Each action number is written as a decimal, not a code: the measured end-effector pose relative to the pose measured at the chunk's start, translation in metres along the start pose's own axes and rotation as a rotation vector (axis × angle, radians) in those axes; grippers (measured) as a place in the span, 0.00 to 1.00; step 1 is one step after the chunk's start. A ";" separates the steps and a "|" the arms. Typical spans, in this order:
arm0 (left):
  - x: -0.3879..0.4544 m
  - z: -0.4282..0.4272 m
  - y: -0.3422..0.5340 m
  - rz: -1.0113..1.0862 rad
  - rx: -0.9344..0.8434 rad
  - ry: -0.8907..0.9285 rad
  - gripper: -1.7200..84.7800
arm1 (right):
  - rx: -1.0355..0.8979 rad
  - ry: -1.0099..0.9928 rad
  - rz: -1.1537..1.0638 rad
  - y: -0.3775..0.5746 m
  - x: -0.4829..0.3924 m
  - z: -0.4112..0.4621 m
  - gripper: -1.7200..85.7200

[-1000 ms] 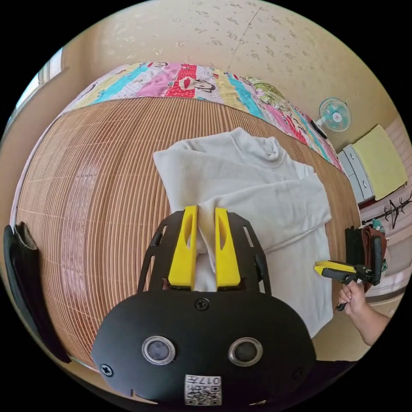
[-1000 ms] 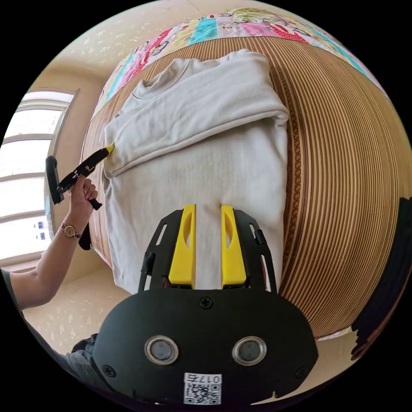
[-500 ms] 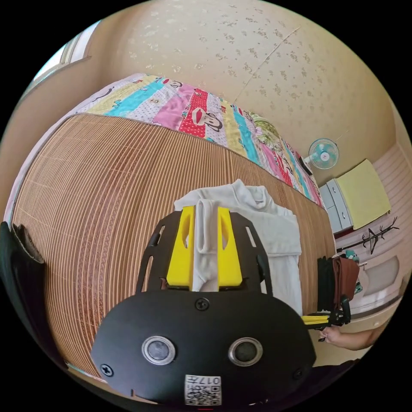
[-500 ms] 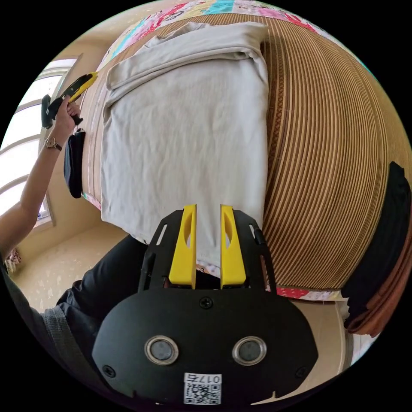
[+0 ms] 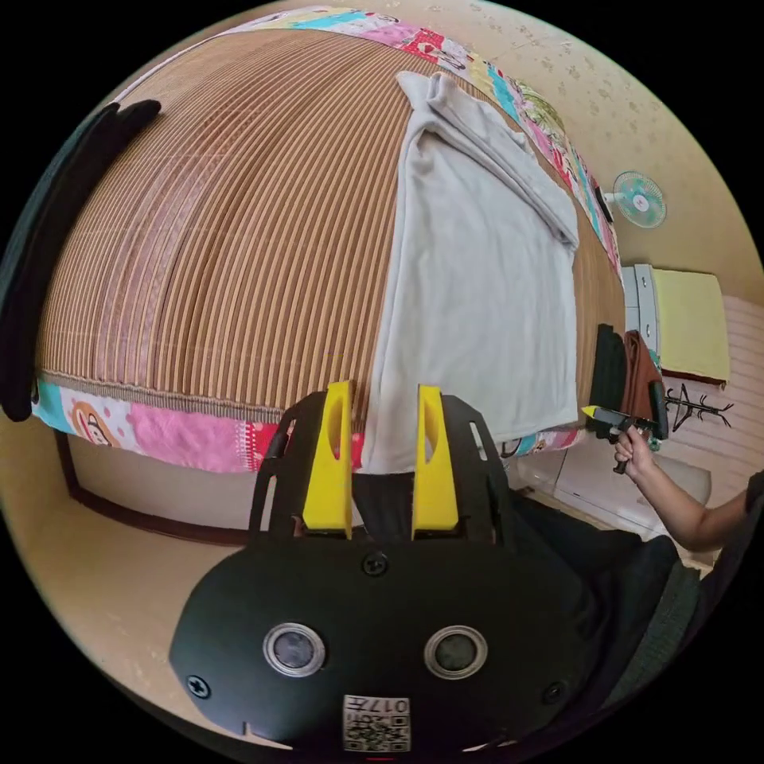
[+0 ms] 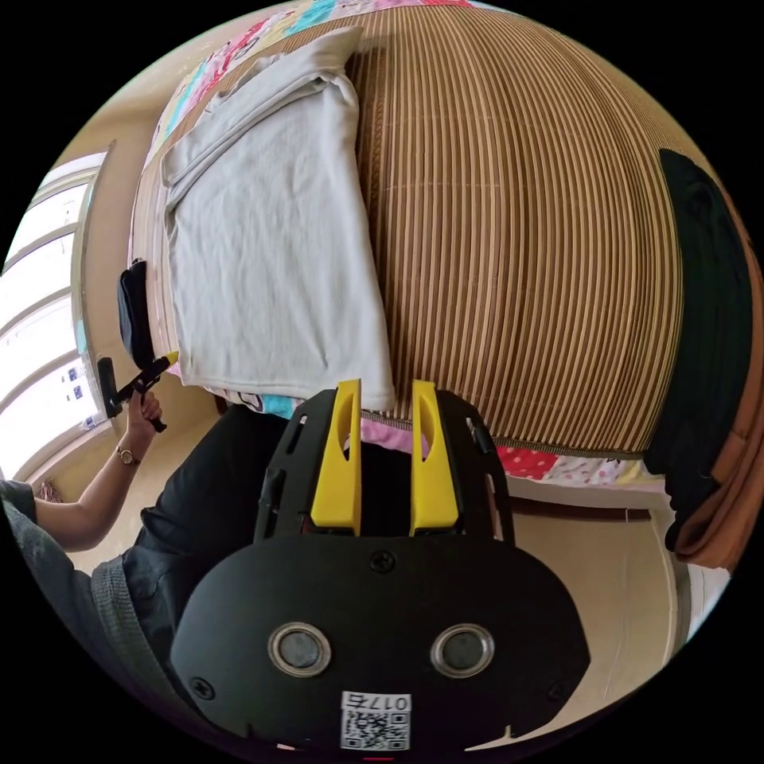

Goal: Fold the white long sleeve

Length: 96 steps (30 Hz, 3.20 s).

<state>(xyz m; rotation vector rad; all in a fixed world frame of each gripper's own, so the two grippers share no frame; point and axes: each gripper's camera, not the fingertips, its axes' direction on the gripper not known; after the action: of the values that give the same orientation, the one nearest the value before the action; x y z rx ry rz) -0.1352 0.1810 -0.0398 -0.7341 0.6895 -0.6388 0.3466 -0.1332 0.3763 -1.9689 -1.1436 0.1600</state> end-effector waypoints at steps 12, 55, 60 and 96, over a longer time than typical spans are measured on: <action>-0.017 -0.089 -0.016 0.026 -0.086 0.214 0.04 | -0.066 -0.162 0.000 0.005 0.034 -0.048 0.07; -0.124 -0.056 -0.243 -0.204 0.242 0.420 0.22 | 0.413 -0.107 -0.326 -0.158 -0.193 -0.057 0.05; -0.133 -0.003 -0.228 -0.167 0.178 0.412 0.18 | 0.273 0.240 -0.312 -0.175 -0.230 0.053 0.03; -0.053 0.121 -0.279 0.120 0.132 0.436 0.28 | 0.617 -0.587 0.150 0.000 0.150 0.015 0.19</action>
<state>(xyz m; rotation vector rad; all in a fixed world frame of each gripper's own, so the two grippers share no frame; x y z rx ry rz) -0.1533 0.1031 0.2587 -0.4283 1.0722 -0.7344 0.4262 -0.0090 0.4086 -1.4715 -1.1135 1.0925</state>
